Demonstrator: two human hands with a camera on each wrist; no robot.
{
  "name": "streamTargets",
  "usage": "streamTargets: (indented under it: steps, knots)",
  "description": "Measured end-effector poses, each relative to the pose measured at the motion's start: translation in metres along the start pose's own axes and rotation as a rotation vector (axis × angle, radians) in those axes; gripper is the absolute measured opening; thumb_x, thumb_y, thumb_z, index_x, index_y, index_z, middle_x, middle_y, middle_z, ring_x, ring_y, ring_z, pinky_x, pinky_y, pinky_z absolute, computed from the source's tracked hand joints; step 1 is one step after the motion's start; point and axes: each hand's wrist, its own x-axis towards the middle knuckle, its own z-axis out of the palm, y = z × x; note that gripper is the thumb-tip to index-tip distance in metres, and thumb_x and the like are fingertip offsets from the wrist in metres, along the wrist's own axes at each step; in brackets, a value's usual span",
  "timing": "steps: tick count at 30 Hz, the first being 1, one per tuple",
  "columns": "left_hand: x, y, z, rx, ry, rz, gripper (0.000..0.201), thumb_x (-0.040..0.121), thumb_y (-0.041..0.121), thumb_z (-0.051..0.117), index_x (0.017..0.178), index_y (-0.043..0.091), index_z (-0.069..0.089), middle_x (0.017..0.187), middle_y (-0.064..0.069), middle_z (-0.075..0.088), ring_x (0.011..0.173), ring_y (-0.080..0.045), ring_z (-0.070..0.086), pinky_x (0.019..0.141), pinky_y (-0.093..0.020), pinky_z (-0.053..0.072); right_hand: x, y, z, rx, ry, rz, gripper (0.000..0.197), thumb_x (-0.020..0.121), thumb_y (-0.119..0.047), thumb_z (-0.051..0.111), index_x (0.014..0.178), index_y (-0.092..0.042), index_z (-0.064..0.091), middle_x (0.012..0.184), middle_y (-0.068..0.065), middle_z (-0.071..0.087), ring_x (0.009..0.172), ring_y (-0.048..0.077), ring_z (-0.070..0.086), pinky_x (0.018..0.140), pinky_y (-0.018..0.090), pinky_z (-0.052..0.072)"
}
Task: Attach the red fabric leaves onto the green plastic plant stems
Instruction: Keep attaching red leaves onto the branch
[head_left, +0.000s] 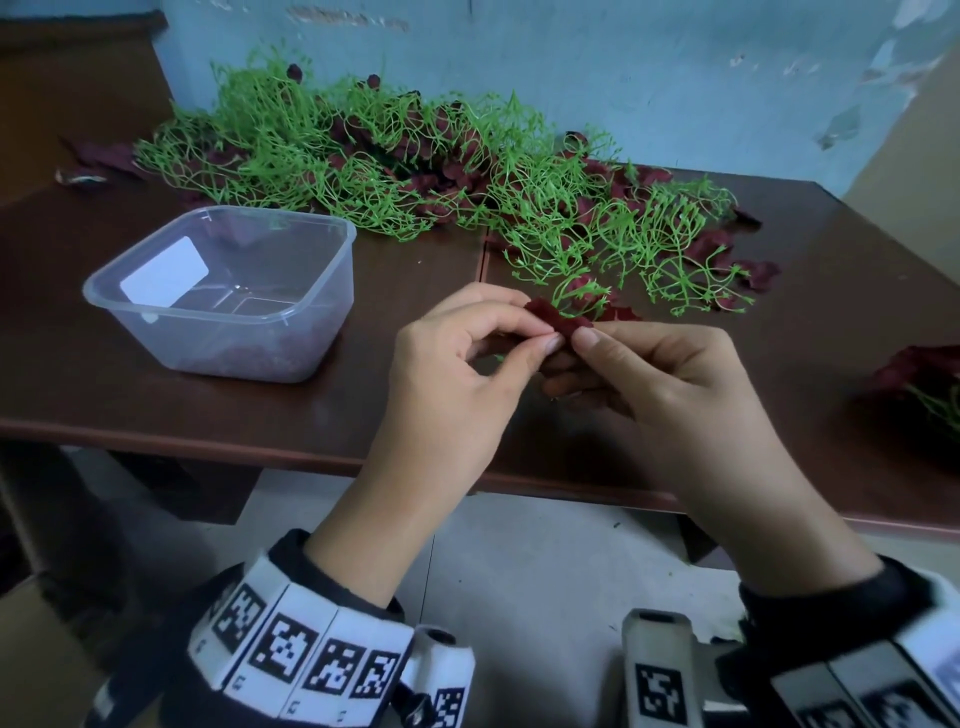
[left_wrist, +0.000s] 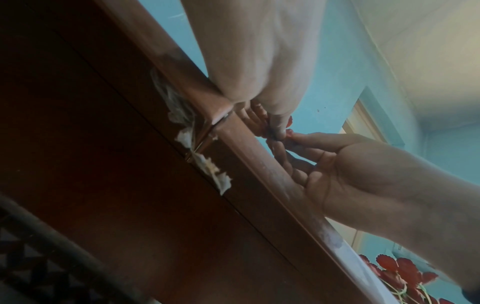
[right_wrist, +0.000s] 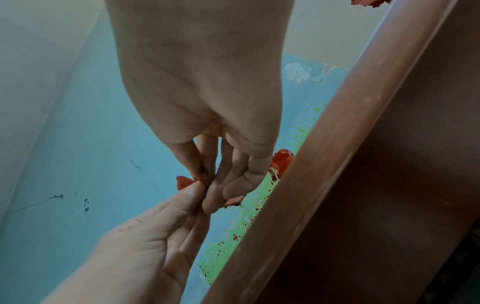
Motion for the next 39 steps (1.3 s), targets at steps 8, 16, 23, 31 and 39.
streamTargets:
  steps: [8,16,23,31,39]
  knots:
    - [0.003,-0.001,-0.005,-0.115,0.021,-0.058,0.009,0.078,0.002,0.085,0.084,0.006,0.079,0.091,-0.008,0.074,0.085,-0.019,0.075,0.08,-0.031,0.061,-0.002,-0.004,-0.001,-0.082,0.036,-0.065,0.019,0.097,-0.015,0.062,0.088,-0.01,0.078,0.075,0.01,0.076,0.074,0.029,0.074,0.075,0.056,0.059]
    - [0.004,-0.001,-0.006,-0.093,-0.075,-0.048,0.006,0.084,0.004,0.08,0.087,0.009,0.078,0.093,-0.002,0.069,0.088,-0.016,0.07,0.078,-0.025,0.054,-0.002,-0.002,-0.001,-0.096,0.003,-0.084,0.019,0.097,-0.017,0.061,0.09,-0.014,0.078,0.076,0.008,0.076,0.077,0.027,0.074,0.078,0.052,0.059]
    - [0.004,0.001,-0.003,-0.151,-0.028,-0.125,0.013,0.082,-0.006,0.079,0.084,0.007,0.075,0.095,-0.005,0.072,0.088,-0.013,0.073,0.082,-0.025,0.058,-0.002,-0.003,0.0,-0.171,0.049,-0.14,0.015,0.095,-0.014,0.065,0.089,-0.011,0.079,0.075,0.001,0.076,0.074,0.019,0.074,0.077,0.046,0.059]
    - [0.005,-0.003,-0.012,-0.14,-0.09,-0.152,0.01,0.081,0.001,0.081,0.086,0.009,0.078,0.099,-0.009,0.07,0.092,-0.02,0.073,0.085,-0.033,0.06,-0.003,-0.004,0.002,-0.177,0.023,-0.112,0.014,0.095,-0.019,0.066,0.09,-0.017,0.079,0.075,0.001,0.076,0.072,0.021,0.073,0.07,0.054,0.059]
    - [0.006,0.0,-0.01,-0.131,-0.009,-0.129,0.006,0.083,0.002,0.08,0.084,0.006,0.076,0.088,-0.005,0.074,0.083,-0.014,0.072,0.079,-0.027,0.06,0.0,-0.004,0.003,-0.167,0.05,-0.098,0.016,0.095,-0.019,0.067,0.084,-0.015,0.078,0.073,0.002,0.076,0.074,0.027,0.073,0.069,0.057,0.058]
